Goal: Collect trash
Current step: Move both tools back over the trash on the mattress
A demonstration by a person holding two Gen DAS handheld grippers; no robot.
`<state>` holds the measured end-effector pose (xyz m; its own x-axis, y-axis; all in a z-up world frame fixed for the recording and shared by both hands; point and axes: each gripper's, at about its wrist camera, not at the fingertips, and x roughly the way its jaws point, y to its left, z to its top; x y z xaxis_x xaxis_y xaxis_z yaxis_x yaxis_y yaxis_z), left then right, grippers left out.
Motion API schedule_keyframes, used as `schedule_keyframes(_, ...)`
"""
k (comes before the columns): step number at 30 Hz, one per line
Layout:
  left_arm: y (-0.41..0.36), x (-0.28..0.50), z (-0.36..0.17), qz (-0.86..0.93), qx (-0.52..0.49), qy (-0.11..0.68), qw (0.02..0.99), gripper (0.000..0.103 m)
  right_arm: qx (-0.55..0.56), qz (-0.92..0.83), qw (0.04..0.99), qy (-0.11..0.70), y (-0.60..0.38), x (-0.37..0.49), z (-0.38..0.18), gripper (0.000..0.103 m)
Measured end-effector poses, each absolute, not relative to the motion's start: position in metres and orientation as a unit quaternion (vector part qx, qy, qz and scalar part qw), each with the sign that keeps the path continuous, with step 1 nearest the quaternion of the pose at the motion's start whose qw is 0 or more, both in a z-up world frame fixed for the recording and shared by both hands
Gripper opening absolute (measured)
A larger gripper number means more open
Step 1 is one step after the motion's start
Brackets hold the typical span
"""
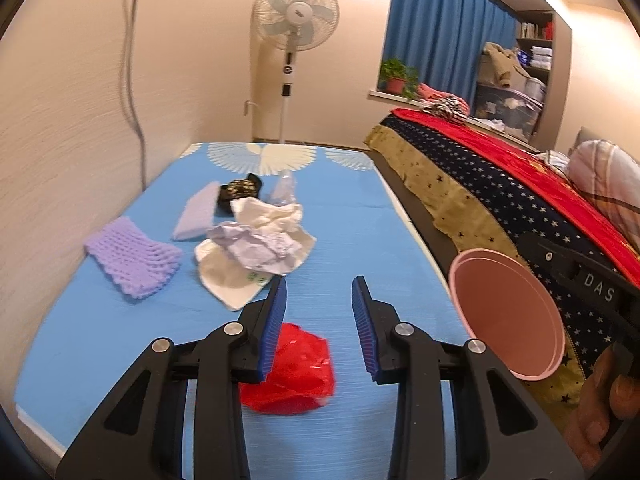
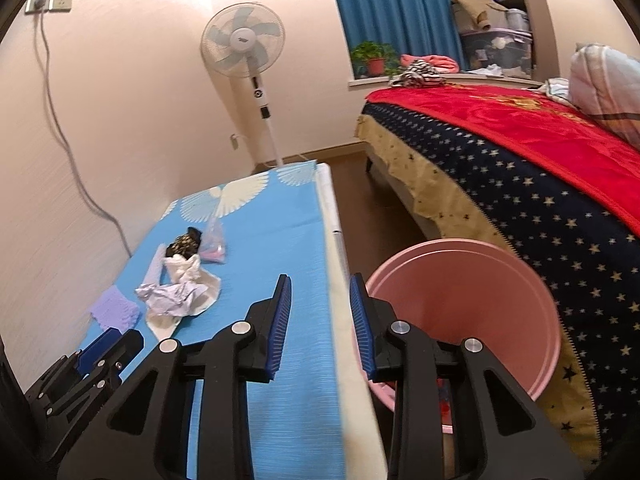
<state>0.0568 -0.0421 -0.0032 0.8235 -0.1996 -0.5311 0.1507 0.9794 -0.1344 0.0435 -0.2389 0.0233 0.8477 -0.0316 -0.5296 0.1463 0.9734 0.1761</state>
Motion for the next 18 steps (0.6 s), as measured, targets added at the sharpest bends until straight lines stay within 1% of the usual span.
schedule_keyframes(12, -0.006, 0.058, -0.004, -0.032, -0.070, 0.282, 0.956, 0.034, 0.101, 0.003, 0.953, 0.284, -0.202, 0.058, 0.011, 0.030)
schedule_keyframes(18, 0.016, 0.053, -0.001, 0.017, -0.078, 0.274, 0.958, 0.034, 0.105, 0.051, 0.945, 0.306, -0.176, 0.068, -0.003, 0.031)
